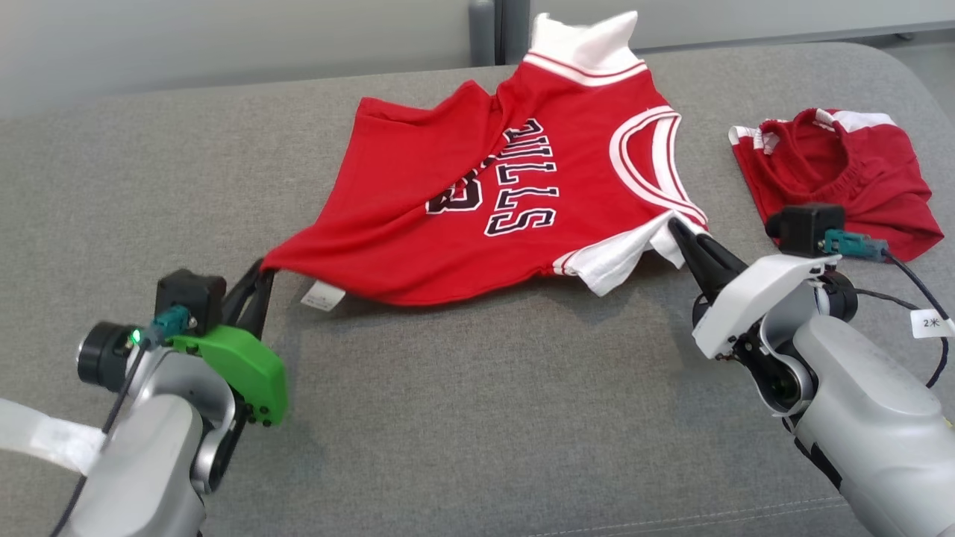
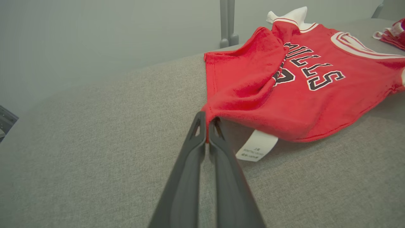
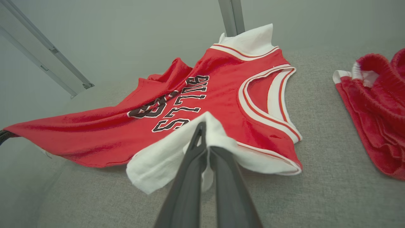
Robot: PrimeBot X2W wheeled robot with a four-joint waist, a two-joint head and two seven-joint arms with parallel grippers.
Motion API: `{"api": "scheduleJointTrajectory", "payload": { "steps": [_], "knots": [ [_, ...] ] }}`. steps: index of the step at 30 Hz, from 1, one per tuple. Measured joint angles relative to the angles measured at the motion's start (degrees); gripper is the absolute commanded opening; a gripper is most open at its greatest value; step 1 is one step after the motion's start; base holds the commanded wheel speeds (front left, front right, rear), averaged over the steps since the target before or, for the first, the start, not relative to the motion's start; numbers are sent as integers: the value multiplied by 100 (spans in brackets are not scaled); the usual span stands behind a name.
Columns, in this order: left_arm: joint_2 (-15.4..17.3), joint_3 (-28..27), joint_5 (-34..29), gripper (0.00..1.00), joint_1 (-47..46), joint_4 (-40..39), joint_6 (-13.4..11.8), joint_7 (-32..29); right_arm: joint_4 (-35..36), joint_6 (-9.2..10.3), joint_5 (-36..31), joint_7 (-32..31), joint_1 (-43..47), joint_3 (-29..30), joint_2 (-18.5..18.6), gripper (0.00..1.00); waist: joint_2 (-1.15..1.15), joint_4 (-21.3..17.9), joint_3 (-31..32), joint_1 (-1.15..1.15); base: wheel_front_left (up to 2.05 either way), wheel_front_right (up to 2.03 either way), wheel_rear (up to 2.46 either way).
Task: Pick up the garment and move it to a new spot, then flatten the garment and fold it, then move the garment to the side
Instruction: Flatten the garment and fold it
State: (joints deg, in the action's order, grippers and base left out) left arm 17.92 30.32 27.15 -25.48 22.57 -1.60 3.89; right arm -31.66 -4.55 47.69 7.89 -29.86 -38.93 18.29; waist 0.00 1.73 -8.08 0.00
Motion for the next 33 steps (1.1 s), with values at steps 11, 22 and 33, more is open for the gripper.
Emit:
{"api": "scheduleJointTrajectory", "payload": {
  "steps": [11, 22, 33],
  "knots": [
    [-467, -13, 222, 0, 749, 275, -103, 717, -137, -102, 350, 520, 375, 461, 15, 0, 0, -130, 32, 0, 0, 0, 0],
    [-773, -210, 544, 0, 1140, 125, -92, 935, 88, -198, 479, 589, 653, 655, -63, 0, 0, -170, 357, 0, 0, 0, 0],
    [-599, -677, 485, 0, 868, -700, -98, 1037, 1033, -202, 457, 637, 306, 1230, -15, 0, 0, -236, 768, 0, 0, 0, 0]
  ]
}}
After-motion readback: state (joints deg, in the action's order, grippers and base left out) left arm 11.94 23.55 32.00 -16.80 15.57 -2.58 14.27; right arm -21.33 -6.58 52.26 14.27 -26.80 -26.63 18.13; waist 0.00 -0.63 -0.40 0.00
